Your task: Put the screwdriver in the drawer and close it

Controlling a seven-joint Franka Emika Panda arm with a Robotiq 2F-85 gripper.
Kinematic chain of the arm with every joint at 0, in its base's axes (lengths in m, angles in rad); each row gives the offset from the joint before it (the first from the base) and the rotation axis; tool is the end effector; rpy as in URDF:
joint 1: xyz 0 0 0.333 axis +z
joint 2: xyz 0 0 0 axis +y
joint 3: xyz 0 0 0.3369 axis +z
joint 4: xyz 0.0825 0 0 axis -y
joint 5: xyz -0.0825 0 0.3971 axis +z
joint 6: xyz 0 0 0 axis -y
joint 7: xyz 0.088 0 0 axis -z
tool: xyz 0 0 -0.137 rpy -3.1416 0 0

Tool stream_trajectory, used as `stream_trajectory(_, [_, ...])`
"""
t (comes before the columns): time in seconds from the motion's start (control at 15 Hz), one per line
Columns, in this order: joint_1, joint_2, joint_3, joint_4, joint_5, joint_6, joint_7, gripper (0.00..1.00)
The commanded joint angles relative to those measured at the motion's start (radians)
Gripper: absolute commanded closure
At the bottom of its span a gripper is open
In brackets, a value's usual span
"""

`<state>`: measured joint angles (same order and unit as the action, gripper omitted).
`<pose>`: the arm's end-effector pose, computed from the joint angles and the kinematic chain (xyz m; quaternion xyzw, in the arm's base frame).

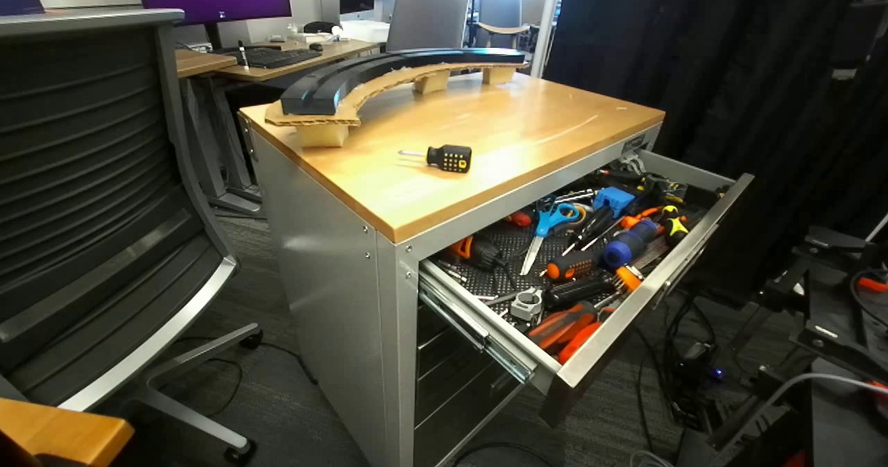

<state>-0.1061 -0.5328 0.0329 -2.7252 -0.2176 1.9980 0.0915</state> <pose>0.3294 -0.0445 0.3514 0.9896 -0.0302 -0.0963 0.1029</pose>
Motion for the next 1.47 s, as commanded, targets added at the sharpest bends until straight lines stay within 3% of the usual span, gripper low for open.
stream_trajectory(0.0, [0.082,0.257,0.058,0.147,0.016,0.081,0.036,0.00])
stream_trajectory(0.2, [0.142,0.434,0.095,0.273,0.010,0.141,0.015,0.00])
stream_trajectory(0.47, [0.216,0.645,0.134,0.485,-0.008,0.136,-0.010,0.00])
stream_trajectory(0.73, [0.265,0.781,0.144,0.645,0.019,0.144,-0.070,0.00])
stream_trajectory(0.93, [0.290,0.841,0.136,0.675,0.006,0.266,-0.026,0.00])
stream_trajectory(1.4, [0.308,0.906,0.145,0.695,0.033,0.500,-0.057,0.00])
